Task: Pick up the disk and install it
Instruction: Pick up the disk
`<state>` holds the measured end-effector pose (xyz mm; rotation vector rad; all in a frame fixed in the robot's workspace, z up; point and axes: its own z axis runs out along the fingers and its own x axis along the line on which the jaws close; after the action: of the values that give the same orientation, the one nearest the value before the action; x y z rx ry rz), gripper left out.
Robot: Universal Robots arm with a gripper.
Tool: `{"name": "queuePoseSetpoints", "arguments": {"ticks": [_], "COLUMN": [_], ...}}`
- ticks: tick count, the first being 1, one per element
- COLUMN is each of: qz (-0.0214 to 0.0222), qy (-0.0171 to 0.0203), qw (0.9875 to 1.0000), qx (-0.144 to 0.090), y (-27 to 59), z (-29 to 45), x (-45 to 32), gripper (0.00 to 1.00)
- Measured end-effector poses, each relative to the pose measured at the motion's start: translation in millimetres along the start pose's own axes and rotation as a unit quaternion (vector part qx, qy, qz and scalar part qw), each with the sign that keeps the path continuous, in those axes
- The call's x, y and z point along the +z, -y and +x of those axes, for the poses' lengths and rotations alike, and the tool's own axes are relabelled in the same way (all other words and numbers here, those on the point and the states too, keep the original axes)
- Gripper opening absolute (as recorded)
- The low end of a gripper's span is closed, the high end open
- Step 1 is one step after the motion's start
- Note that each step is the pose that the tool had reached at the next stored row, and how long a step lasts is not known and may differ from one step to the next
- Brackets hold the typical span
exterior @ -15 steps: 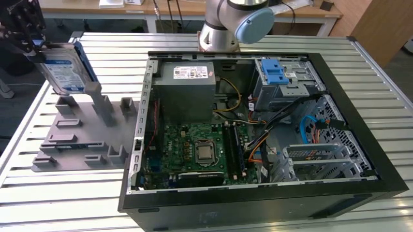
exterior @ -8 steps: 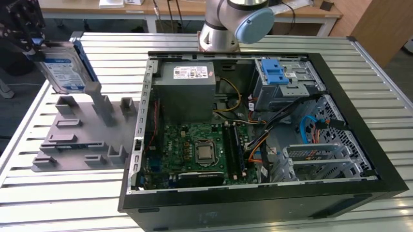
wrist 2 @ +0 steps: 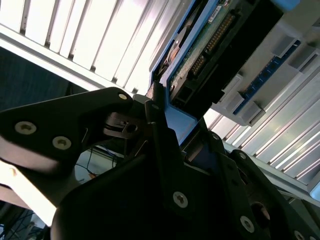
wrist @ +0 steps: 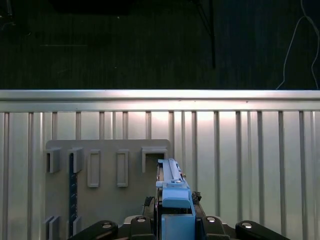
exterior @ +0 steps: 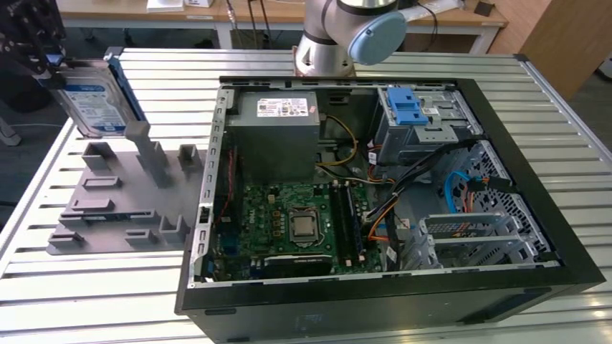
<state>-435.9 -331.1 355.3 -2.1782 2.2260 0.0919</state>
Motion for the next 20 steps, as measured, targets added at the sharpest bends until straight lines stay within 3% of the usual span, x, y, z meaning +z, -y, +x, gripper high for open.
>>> {"name": "queuePoseSetpoints", "arguments": {"ticks": [20], "qz": [0.0000], "qy": [0.0049], "qw": [1.0000], "qx": [0.000], "y": [-0.2], "z": [-0.6], "x": [-10.2], "gripper": [0.36]}}
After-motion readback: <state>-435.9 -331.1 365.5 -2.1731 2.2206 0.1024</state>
